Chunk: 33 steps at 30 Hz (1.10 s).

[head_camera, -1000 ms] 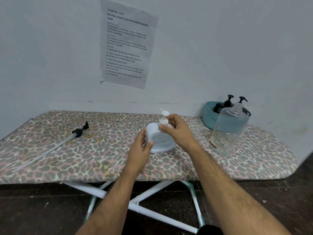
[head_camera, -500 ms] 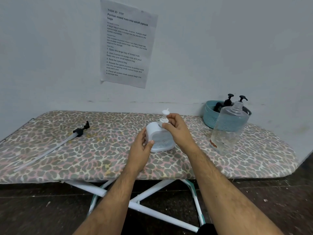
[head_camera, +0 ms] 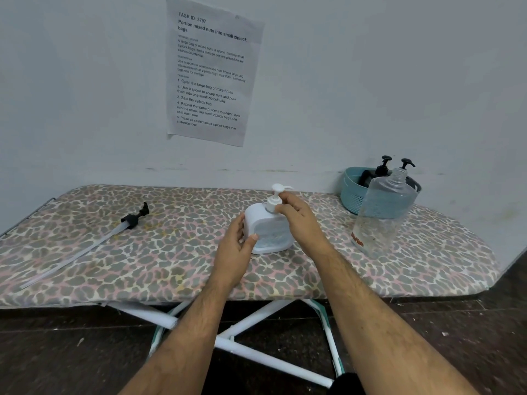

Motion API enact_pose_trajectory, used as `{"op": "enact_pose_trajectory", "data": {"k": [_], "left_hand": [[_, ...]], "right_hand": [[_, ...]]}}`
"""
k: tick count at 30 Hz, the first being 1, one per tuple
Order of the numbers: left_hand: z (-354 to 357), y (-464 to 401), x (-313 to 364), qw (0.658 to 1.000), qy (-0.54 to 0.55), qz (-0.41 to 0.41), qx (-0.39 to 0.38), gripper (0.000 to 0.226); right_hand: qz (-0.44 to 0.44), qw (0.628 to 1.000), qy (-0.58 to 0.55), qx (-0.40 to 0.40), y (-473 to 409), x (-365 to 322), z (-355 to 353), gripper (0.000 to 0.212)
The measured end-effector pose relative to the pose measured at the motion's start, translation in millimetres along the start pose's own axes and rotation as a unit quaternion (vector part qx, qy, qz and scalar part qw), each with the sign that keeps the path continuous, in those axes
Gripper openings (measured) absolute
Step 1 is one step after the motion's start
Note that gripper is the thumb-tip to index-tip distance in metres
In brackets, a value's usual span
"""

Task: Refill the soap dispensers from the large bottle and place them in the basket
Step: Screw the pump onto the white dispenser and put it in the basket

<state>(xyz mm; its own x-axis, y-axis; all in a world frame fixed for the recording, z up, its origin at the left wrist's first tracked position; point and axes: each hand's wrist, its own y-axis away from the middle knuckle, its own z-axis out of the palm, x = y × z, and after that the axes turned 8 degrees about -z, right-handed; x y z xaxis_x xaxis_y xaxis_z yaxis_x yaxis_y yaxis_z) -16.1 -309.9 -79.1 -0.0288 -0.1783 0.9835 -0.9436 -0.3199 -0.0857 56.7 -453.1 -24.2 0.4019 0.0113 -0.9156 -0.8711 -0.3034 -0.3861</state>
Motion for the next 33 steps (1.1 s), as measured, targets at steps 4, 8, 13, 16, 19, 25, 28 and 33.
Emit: {"op": "enact_pose_trajectory", "data": {"k": [4,8,13,16,19,25,28,33], "left_hand": [[-0.1,-0.1,-0.5,1.000,-0.004,-0.002,-0.001,0.059],[-0.4,-0.1,-0.5,1.000,-0.002,-0.004,0.000,0.059],[-0.8,0.0,-1.4,1.000,-0.005,-0.002,0.001,0.059],[-0.4,0.2,-0.7,1.000,-0.003,-0.001,0.002,0.059],[-0.2,0.7,-0.1,1.000,0.001,-0.002,0.002,0.060],[-0.3,0.0,0.0,1.000,0.006,-0.007,0.001,0.060],[-0.4,-0.3,-0.5,1.000,0.005,-0.006,0.000,0.060],[-1.3,0.2,-1.4,1.000,0.007,-0.004,-0.002,0.058]], "right_hand": [[0.004,1.000,-0.019,0.015,0.4,1.2,2.3,0.023],[-0.002,1.000,-0.017,0.005,-0.2,2.8,1.9,0.036],[0.001,1.000,0.002,0.004,-0.2,-0.3,1.5,0.028],[-0.004,1.000,0.016,0.003,1.1,0.8,1.1,0.014],[-0.018,0.999,0.034,0.003,1.9,4.5,1.8,0.017],[-0.019,1.000,0.006,-0.011,-0.2,0.8,1.9,0.036],[-0.031,0.999,0.028,-0.015,-0.2,2.7,0.5,0.015],[-0.016,1.000,0.008,0.007,1.9,5.1,0.8,0.037]]}}
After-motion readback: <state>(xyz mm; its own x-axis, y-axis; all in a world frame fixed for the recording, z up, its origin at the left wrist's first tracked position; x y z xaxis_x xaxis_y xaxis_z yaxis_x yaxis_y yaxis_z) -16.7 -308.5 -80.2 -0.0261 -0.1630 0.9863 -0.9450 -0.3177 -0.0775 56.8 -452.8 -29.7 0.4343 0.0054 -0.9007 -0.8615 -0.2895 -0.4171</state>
